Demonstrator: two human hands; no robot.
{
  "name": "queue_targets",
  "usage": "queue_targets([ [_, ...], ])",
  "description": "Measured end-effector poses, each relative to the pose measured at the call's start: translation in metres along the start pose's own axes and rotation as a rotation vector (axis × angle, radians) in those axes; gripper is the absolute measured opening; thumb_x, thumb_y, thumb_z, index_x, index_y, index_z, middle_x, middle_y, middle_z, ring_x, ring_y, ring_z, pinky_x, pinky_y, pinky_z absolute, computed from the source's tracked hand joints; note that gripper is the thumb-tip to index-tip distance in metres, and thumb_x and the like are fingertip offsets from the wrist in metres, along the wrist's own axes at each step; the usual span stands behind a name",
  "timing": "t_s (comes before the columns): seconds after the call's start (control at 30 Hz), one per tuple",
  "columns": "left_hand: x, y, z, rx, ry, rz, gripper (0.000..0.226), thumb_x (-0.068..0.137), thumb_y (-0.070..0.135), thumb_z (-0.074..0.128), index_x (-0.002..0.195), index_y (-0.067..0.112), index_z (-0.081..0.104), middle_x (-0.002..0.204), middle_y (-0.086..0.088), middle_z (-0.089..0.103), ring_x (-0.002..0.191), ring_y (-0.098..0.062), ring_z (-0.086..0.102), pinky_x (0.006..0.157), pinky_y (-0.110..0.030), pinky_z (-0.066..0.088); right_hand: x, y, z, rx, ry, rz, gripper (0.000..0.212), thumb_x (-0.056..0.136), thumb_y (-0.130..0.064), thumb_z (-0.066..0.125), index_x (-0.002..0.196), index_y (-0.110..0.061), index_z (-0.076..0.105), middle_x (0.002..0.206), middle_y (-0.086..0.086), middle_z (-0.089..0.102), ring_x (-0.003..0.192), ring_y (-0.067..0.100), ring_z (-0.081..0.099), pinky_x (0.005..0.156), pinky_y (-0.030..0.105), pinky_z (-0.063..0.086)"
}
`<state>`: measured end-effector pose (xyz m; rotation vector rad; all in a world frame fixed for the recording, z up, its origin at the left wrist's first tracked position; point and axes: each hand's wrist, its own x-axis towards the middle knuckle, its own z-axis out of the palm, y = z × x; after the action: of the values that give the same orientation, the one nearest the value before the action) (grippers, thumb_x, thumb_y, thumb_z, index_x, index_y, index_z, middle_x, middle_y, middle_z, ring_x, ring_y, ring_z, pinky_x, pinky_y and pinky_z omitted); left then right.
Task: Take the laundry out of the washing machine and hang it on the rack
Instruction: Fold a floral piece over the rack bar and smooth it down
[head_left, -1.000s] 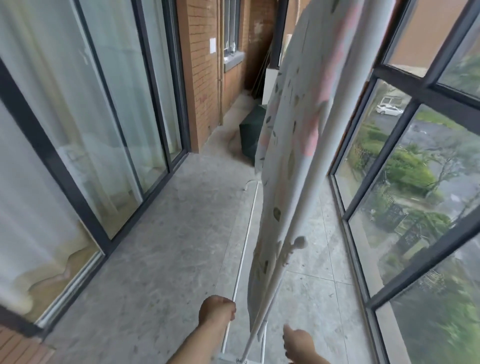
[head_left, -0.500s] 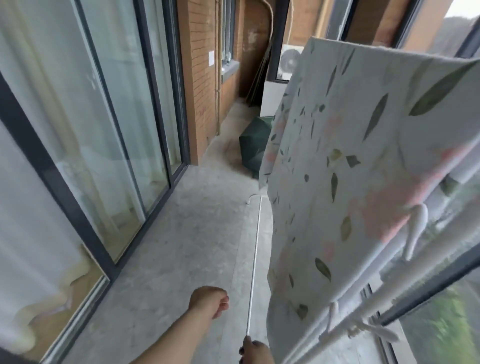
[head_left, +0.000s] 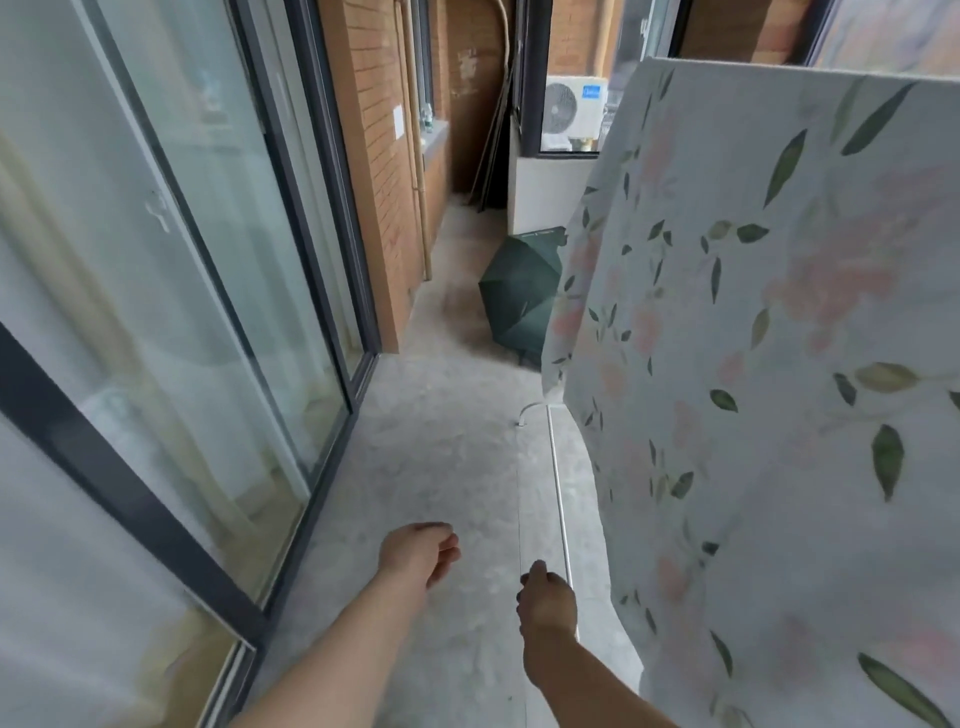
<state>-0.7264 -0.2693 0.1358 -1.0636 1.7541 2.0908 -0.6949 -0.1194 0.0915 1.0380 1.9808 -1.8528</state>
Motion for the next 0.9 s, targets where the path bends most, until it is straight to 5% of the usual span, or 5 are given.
queue_targets([
  [0.1,0.056,0.041,0.003,-0.023,-0.009,0.006,0.013,0.093,0.005,0.059,0.082,0.009,0.064,0.067,-0.006,0.066,0.053,-0.015,0.063,0.05,-0.021,0.047,0.049,-0.043,0.04,0.107,0.026,0.016,0.036,0.099,-0.025,0.042,0.073,-0.011,0.062,0.06,0.001,0.049,0.055,0.02,0.041,0.052,0.029,0.03],
  [0.27,0.167,0.154,0.028,-0.073,-0.047,0.058,0.017,0.095,0.006,0.058,0.08,0.012,0.06,0.068,-0.005,0.062,0.043,-0.009,0.06,0.039,-0.014,0.043,0.142,-0.155,0.113,0.191,0.024,-0.102,0.034,0.099,-0.017,0.04,0.075,-0.009,0.062,0.067,0.006,0.056,0.067,0.025,0.052,0.068,0.036,0.039],
  [0.57,0.311,0.371,0.09,-0.225,-0.174,0.104,0.003,0.091,0.01,0.065,0.09,0.01,0.068,0.067,-0.001,0.071,0.059,-0.012,0.068,0.048,-0.022,0.047,0.239,-0.394,0.196,0.36,0.067,-0.256,0.04,0.102,-0.036,0.047,0.069,-0.012,0.052,0.064,0.003,0.052,0.063,0.019,0.047,0.064,0.033,0.037],
  [0.9,0.489,0.528,0.17,-0.177,-0.372,0.04,0.007,0.092,0.011,0.065,0.085,0.009,0.066,0.06,0.001,0.068,0.061,-0.012,0.062,0.057,-0.023,0.045,0.371,-0.554,0.287,0.42,0.218,-0.44,0.035,0.1,-0.035,0.048,0.073,-0.014,0.047,0.067,0.005,0.044,0.061,0.016,0.037,0.061,0.031,0.032],
])
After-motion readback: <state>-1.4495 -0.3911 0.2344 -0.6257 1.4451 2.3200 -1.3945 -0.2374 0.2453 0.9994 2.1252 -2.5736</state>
